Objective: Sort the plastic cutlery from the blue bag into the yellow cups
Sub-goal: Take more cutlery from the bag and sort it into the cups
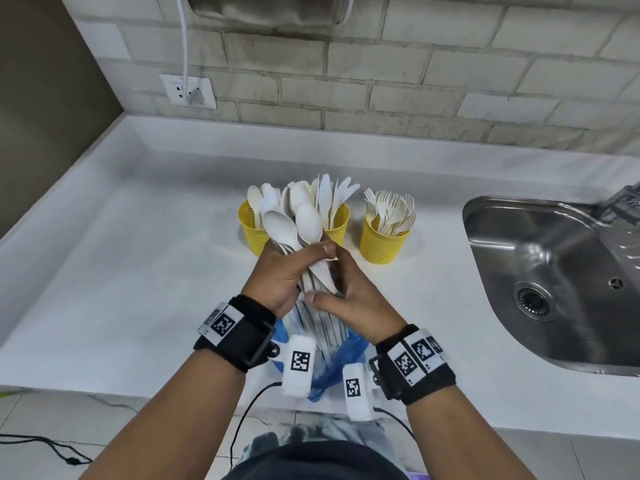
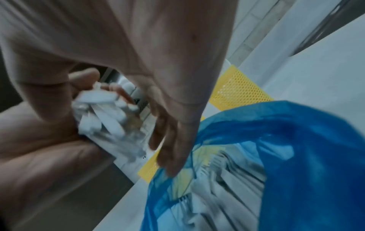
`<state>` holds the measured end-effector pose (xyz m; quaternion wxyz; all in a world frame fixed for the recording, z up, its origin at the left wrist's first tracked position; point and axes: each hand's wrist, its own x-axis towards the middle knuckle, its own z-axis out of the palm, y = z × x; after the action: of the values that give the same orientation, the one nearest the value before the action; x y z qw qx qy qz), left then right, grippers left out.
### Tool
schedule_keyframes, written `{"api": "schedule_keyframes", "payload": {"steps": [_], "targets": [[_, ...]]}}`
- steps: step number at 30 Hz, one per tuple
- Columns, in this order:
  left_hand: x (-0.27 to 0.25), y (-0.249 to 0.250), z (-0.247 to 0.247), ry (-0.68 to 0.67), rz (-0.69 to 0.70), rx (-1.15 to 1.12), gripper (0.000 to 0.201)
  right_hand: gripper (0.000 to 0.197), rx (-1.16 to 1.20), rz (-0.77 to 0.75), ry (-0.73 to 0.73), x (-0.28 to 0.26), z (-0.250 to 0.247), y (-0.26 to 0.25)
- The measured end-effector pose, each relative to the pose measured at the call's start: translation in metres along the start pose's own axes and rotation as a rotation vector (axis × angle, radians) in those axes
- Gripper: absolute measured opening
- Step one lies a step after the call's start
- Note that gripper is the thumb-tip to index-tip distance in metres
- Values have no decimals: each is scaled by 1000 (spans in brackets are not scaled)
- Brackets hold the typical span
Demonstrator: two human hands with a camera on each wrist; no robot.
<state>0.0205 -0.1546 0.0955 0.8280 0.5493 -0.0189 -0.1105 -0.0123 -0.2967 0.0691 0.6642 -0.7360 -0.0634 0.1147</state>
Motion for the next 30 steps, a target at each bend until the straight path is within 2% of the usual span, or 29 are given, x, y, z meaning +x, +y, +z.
{"api": "schedule_keyframes", "payload": {"steps": [2,4,6,7,10,12,14,15,17,18,20,23,25,28,30], "targets": [[-5,5,5,-14,-14,26,17,80,81,4,-36,2,8,-2],[-11,8,8,-43,3,169,22,56,173,43,-20,2,14,-7],[-14,10,8,-81,45,365,31,28,126,38,27,1,16,-13],[-15,11,9,-92,59,433,33,21,80,25,51,1,17,-15],[-17,17,8,-100,110,524,38,20,-81,-29,134,0,17,-17],[-18,17,10,-87,156,551,51,31,-164,-95,244,1,22,-18],[-22,16,14,-45,177,546,61,31,-130,-154,389,2,32,-19],[-24,13,17,-19,176,524,60,31,-83,-166,459,1,38,-22],[-27,9,22,62,182,453,46,23,-85,-189,496,0,42,-21],[-27,9,23,105,187,411,37,26,-163,-207,475,-2,42,-21],[-26,10,19,139,200,337,26,47,-244,-215,405,-6,39,-20],[-27,16,11,105,203,256,32,67,-95,-187,307,-5,32,-16],[-28,20,8,96,206,244,34,75,80,-161,198,-6,30,-14],[-28,25,4,79,219,240,24,78,589,-12,14,-9,28,-17],[-30,25,5,51,224,236,34,74,838,80,-42,-10,26,-21]]}}
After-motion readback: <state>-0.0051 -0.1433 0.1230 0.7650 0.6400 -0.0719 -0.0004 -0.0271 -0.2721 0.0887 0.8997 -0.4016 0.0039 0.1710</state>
